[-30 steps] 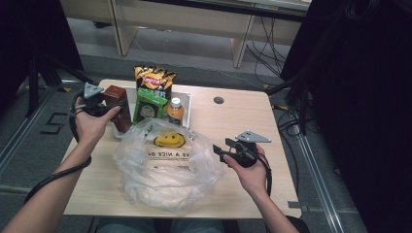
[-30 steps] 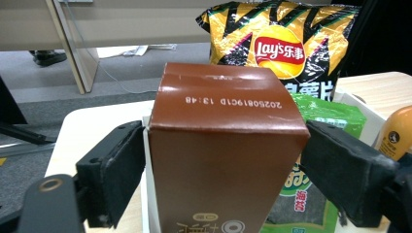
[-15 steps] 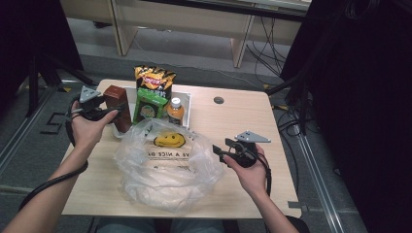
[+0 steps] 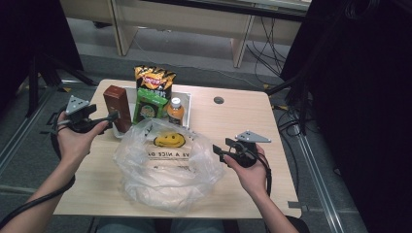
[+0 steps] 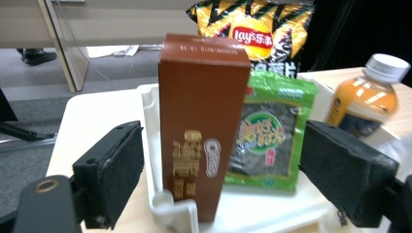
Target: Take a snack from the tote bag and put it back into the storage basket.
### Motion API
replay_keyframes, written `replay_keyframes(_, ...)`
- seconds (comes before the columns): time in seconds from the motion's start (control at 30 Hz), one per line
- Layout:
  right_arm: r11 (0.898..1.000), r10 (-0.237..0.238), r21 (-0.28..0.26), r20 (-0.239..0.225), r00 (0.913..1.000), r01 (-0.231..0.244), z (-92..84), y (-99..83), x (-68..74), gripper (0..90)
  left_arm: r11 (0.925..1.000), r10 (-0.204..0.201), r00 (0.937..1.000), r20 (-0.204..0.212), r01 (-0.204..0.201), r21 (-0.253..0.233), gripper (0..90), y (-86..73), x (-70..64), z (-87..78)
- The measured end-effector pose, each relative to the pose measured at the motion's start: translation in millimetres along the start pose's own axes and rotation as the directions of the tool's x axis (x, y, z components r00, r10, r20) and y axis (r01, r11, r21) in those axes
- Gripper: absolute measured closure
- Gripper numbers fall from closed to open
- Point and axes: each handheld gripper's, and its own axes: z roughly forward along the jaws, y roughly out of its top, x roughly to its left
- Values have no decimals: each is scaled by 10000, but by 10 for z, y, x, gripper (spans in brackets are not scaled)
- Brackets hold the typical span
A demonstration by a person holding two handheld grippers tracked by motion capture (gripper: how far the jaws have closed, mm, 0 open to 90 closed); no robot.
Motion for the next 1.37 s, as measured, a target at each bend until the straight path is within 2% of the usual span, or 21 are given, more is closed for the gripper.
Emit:
replay_keyframes(0.2, 9996, 256, 156, -142, 9996, -254, -5, 3, 25, 401, 9999, 146, 9999, 18, -146, 92, 171, -156, -64, -240)
replay_keyframes(0.3, 9999, 104, 11, -32, 9999, -104, -1, 2, 15, 401, 9998, 155, 9998, 85, -156, 152, 187, -245, -91, -343)
replay_keyframes(0.43, 9995, 238, 212, -74, 9997, -236, -6, 3, 31, 401, 9998, 113, 9998, 178, -115, 162, 218, -335, -133, -471)
replay_keyframes(0.5, 9998, -181, 15, 16, 9998, 181, -3, 8, -1, 401, 9996, 208, 9993, 317, -215, 203, 236, -378, -167, -541)
replay_keyframes(0.57, 10000, -24, 32, -140, 9999, 25, -10, 9, 0, 401, 9993, 250, 9988, 413, -260, 252, 243, -432, -209, -612)
replay_keyframes(0.6, 9997, -237, 39, -16, 9997, 237, -15, 8, -18, 402, 9992, 254, 9988, 428, -266, 286, 250, -466, -232, -649)
replay_keyframes(0.63, 9999, -140, 98, -30, 9999, 140, -19, 8, -15, 402, 9990, 248, 9985, 486, -265, 366, 258, -504, -250, -690)
replay_keyframes(0.67, 9998, 121, 179, -30, 9999, -121, -28, 10, 5, 402, 9990, 204, 9983, 553, -226, 397, 267, -549, -268, -728)
replay_keyframes(0.7, 9998, -179, -84, -46, 9998, 178, -11, 6, -16, 401, 9988, 139, 9981, 595, -166, 460, 279, -593, -283, -768)
replay_keyframes(0.77, 9998, 187, 49, -108, 9998, -186, -29, 8, 14, 401, 9979, -18, 9981, 612, -21, 641, 297, -675, -301, -848)
replay_keyframes(0.8, 9999, 170, 33, -111, 9998, -169, -29, 7, 14, 401, 9975, -191, 9979, 626, 148, 686, 304, -714, -314, -888)
replay_keyframes(0.87, 9999, -103, 7, -74, 9999, 103, -28, 8, -1, 401, 9962, -271, 9974, 670, 215, 839, 316, -790, -348, -972)
replay_keyframes(0.9, 9996, -257, -149, 87, 9996, 259, -19, 1, -6, 401, 9955, -319, 9966, 758, 250, 912, 321, -828, -373, -1004)
replay_keyframes(1.03, 9996, -287, 11, -4, 9996, 287, -29, 5, -15, 401, 9931, -550, 9914, 1184, 420, 1092, 342, -913, -476, -1089)
replay_keyframes(1.07, 9999, 13, 119, -70, 10000, -12, -34, 3, 4, 401, 9936, -522, 9909, 1239, 390, 1061, 347, -915, -491, -1098)
replay_keyframes(1.13, 9986, -526, -43, 51, 9986, 527, -27, 1, -38, 402, 9945, -489, 9910, 1248, 367, 984, 355, -907, -494, -1100)
replay_keyframes(1.17, 9987, -481, -134, 120, 9988, 483, -20, -1, -38, 401, 9949, -536, 9906, 1260, 422, 916, 359, -905, -489, -1098)
replay_keyframes(1.2, 9998, -167, -93, -89, 9998, 166, -14, -5, -25, 401, 9949, -556, 9902, 1279, 441, 905, 363, -905, -482, -1096)
replay_keyframes(1.23, 10000, -46, -69, -29, 10000, 45, -20, -7, -15, 401, 9946, -554, 9901, 1287, 435, 940, 365, -909, -475, -1094)
replay_keyframes(1.3, 9997, -227, -63, -72, 9997, 227, -20, -4, -43, 401, 9938, -609, 9893, 1326, 478, 999, 367, -918, -467, -1088)
replay_keyframes(1.37, 9999, -134, -58, -118, 9998, 133, -9, -9, -50, 401, 9932, -676, 9886, 1347, 538, 1033, 368, -919, -459, -1077)
